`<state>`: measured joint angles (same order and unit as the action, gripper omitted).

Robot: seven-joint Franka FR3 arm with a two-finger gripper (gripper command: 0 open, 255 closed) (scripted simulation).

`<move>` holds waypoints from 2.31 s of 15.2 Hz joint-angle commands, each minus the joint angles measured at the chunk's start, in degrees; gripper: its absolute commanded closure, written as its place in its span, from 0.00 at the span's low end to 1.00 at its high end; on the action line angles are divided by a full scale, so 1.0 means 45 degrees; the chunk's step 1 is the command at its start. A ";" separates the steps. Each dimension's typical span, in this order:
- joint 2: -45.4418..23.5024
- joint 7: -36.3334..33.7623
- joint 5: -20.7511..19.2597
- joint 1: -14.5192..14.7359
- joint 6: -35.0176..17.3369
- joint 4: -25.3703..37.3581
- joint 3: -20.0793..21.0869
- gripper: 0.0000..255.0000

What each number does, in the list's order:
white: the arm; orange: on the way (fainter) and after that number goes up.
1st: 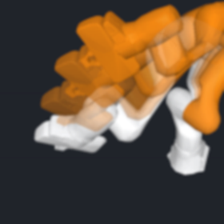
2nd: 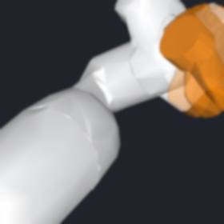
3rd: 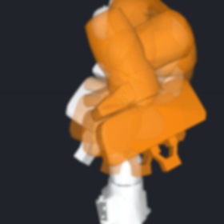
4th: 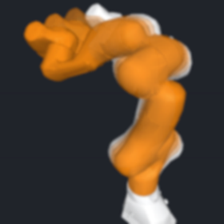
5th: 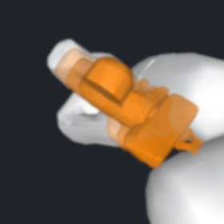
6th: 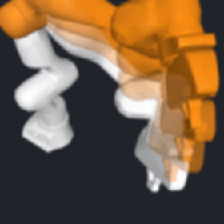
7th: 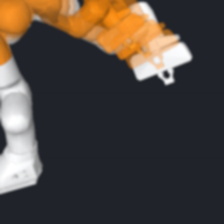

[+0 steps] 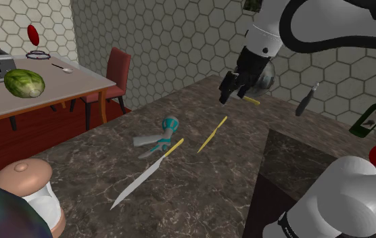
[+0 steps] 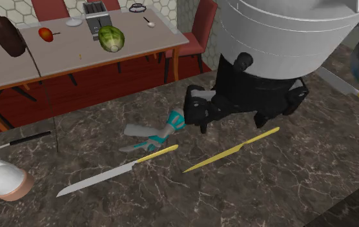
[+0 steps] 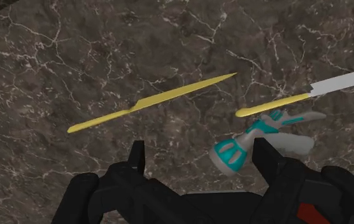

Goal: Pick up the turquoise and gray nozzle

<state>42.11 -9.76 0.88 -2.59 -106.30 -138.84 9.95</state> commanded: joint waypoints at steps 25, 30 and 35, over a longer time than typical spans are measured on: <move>-0.9901 -1.4390 -0.3015 -0.2752 -0.6185 0.2296 0.5149 0.00; -1.0083 -1.4554 -0.3207 -0.2737 -0.6417 0.2195 0.5134 1.00; -1.0082 -1.4563 -0.3210 -0.2735 -0.6428 0.2183 0.5136 1.00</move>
<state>-3.20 -75.28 -13.58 -14.91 -135.23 -128.95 33.06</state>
